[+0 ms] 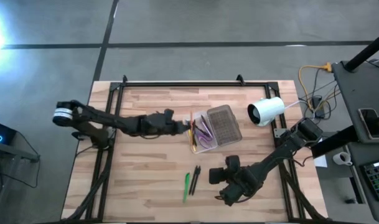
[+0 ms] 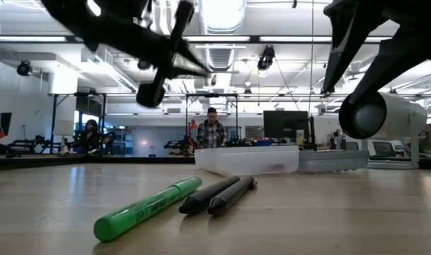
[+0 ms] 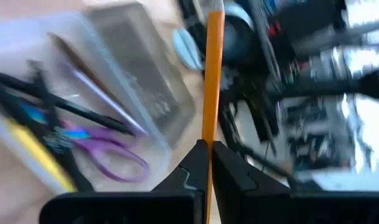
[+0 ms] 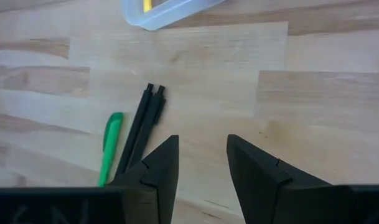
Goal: Pick & place school supplies into a supply box
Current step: Put the yellow pencil into the supply box, then put the black pen into the supply box
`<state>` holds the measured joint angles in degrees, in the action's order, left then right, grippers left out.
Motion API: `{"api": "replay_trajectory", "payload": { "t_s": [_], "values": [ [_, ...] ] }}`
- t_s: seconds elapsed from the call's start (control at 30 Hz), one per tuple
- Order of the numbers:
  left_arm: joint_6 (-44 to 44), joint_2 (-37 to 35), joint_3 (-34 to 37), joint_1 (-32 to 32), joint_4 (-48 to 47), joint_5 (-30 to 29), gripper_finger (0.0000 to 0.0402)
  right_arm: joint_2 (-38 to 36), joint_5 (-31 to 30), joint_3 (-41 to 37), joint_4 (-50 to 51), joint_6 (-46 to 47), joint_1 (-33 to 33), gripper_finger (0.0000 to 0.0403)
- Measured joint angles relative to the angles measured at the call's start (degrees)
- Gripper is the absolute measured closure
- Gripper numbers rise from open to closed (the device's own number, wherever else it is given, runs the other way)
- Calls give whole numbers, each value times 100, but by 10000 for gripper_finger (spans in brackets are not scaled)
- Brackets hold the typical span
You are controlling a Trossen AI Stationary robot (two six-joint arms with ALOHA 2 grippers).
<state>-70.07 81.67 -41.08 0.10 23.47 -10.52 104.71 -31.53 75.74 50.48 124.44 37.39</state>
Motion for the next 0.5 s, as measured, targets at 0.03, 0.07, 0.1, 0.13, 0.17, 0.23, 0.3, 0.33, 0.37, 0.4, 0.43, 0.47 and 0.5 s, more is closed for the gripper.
{"api": "replay_trajectory", "payload": {
  "t_s": [0.03, 0.07, 0.1, 0.13, 0.17, 0.23, 0.3, 0.33, 0.37, 0.4, 0.43, 0.47, 0.5],
  "values": [
    [-151, 39, 121, 100, 138, 23, 400, 0, -7, 5, 1, 7, 0, 275],
    [-269, 112, 192, 183, 306, 49, 400, 0, -13, 11, 4, 9, 0, 275],
    [-382, 177, 229, 245, 427, 80, 400, 1, -16, 14, 4, 11, -3, 275],
    [-487, 250, 237, 295, 465, 90, 400, 2, -16, 20, 9, 11, -8, 275],
    [-560, 344, 182, 348, 461, 90, 400, 6, -18, 31, 6, 11, -19, 275],
    [-592, 593, -20, 442, 492, 100, 400, 13, -17, 39, -5, 12, -31, 275],
    [-556, 901, -293, 511, 375, 112, 400, 13, -16, 36, -3, 11, -50, 275],
    [-549, 1048, -478, 536, 207, 127, 400, 11, -16, 36, -11, 13, -52, 275],
    [-539, 1180, -663, 544, -94, 132, 401, 11, -16, 39, 11, 30, -52, 275],
    [-502, 1298, -844, 544, -440, 150, 401, 11, -13, 49, 18, 42, -52, 275],
    [-452, 1421, -1016, 546, -765, 169, 401, 11, -13, 66, 7, 53, -52, 275],
    [-367, 1530, -1161, 546, -1005, 173, 401, 11, -13, 79, 10, 54, -52, 275],
    [-316, 1603, -1268, 543, -1175, 187, 401, 11, -11, 90, 9, 56, -52, 275]
  ]
}}
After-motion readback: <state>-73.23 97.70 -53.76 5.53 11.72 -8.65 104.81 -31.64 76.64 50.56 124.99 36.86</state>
